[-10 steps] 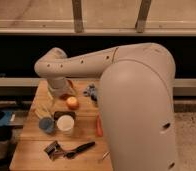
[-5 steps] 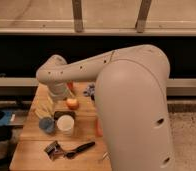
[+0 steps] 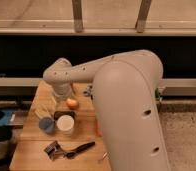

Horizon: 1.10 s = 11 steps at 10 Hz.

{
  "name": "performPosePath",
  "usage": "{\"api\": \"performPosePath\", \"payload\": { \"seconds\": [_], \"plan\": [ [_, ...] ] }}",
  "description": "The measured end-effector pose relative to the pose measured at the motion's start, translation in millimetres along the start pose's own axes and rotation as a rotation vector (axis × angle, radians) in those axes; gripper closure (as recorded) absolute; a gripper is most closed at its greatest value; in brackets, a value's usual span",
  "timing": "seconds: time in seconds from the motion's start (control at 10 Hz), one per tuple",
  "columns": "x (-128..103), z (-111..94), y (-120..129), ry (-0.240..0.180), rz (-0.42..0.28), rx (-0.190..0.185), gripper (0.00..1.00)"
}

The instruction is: Place eraser in table surface

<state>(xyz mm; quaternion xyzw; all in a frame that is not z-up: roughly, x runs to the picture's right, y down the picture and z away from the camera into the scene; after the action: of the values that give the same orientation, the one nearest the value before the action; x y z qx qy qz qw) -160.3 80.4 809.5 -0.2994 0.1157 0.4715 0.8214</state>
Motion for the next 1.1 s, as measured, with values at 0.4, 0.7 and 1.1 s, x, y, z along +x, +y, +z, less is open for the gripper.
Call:
{"api": "performPosePath", "payload": {
  "seconds": [0.4,0.7,1.1],
  "plan": [
    [4.3,33.5,-17.0,0.019,0.035,-0.069,0.2],
    [-1.9,55.8,-5.9,0.033,0.018,-0.121,0.2],
    [-2.4,58.9,-2.5,0.047,0.015,-0.123,0.2]
  ]
}}
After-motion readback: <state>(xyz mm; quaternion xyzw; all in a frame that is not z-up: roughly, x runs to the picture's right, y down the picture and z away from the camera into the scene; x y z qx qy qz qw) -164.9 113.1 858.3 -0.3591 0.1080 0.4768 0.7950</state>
